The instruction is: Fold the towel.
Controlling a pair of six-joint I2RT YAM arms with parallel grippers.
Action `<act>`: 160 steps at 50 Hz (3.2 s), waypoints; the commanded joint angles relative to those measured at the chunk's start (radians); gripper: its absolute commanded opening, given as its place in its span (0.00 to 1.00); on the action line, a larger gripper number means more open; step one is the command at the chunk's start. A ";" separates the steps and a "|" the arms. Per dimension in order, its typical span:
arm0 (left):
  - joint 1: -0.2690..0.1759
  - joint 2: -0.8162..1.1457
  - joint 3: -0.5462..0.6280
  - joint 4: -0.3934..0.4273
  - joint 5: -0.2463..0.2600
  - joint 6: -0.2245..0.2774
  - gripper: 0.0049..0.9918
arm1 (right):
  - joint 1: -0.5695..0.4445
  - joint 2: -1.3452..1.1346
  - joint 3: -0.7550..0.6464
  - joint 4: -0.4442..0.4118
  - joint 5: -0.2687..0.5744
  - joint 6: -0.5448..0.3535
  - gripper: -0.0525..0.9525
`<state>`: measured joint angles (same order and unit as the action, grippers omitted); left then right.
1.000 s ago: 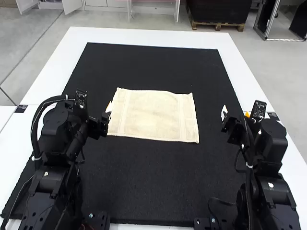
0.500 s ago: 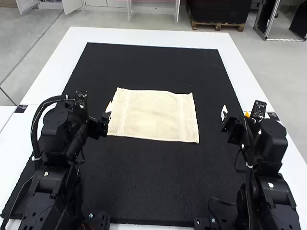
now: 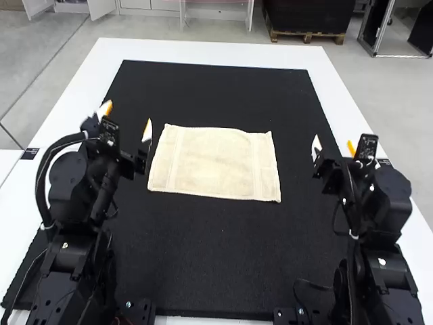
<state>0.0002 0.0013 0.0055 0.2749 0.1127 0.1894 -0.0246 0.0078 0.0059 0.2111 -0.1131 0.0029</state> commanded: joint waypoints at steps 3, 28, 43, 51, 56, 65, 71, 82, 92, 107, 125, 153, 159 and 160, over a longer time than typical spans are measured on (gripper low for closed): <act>0.012 -0.003 -0.002 0.027 -0.084 -0.008 0.98 | -0.009 -0.005 -0.001 0.134 0.013 -0.034 0.96; 0.004 0.075 0.226 0.035 -0.071 0.042 0.98 | -0.018 0.080 0.267 0.040 0.043 -0.288 0.95; 0.034 0.413 0.410 -0.022 -0.139 -0.067 0.98 | -0.034 0.408 0.513 0.045 0.078 -0.218 0.95; 0.081 0.612 0.464 -0.069 -0.151 -0.103 0.98 | -0.032 0.598 0.628 -0.055 0.093 -0.172 0.95; 0.089 0.775 0.518 -0.086 -0.145 -0.148 0.98 | -0.026 0.735 0.701 -0.127 0.121 -0.172 0.95; 0.073 1.017 0.637 -0.125 -0.107 -0.246 0.98 | 0.012 0.957 0.850 -0.309 0.150 -0.169 0.96; 0.044 1.152 0.712 -0.129 -0.097 -0.258 0.98 | 0.084 1.091 0.948 -0.417 0.159 -0.130 0.96; -0.019 1.315 0.847 -0.152 -0.079 -0.291 0.98 | 0.261 1.281 1.045 -0.486 0.190 -0.069 0.95; -0.034 1.473 0.939 -0.131 -0.079 -0.289 0.98 | 0.253 1.453 1.142 -0.470 0.204 -0.063 0.95; -0.034 1.780 1.148 -0.192 -0.097 -0.297 0.98 | 0.158 1.686 1.226 -0.466 0.194 -0.113 0.95; -0.052 1.950 1.235 -0.226 -0.127 -0.295 0.97 | 0.117 1.884 1.286 -0.409 0.168 -0.115 0.95; -0.058 2.025 1.203 -0.270 -0.176 -0.324 0.97 | 0.180 1.999 1.298 -0.447 0.062 -0.047 0.95; -0.057 2.039 1.208 -0.258 -0.176 -0.324 0.97 | 0.186 2.026 1.307 -0.429 0.062 -0.050 0.95; -0.057 2.043 1.208 -0.255 -0.176 -0.324 0.97 | 0.186 2.031 1.309 -0.427 0.062 -0.052 0.95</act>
<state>-0.0608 2.0243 1.2133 0.0048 -0.0509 -0.1219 0.1562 2.0109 1.2995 -0.2298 -0.0242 -0.0578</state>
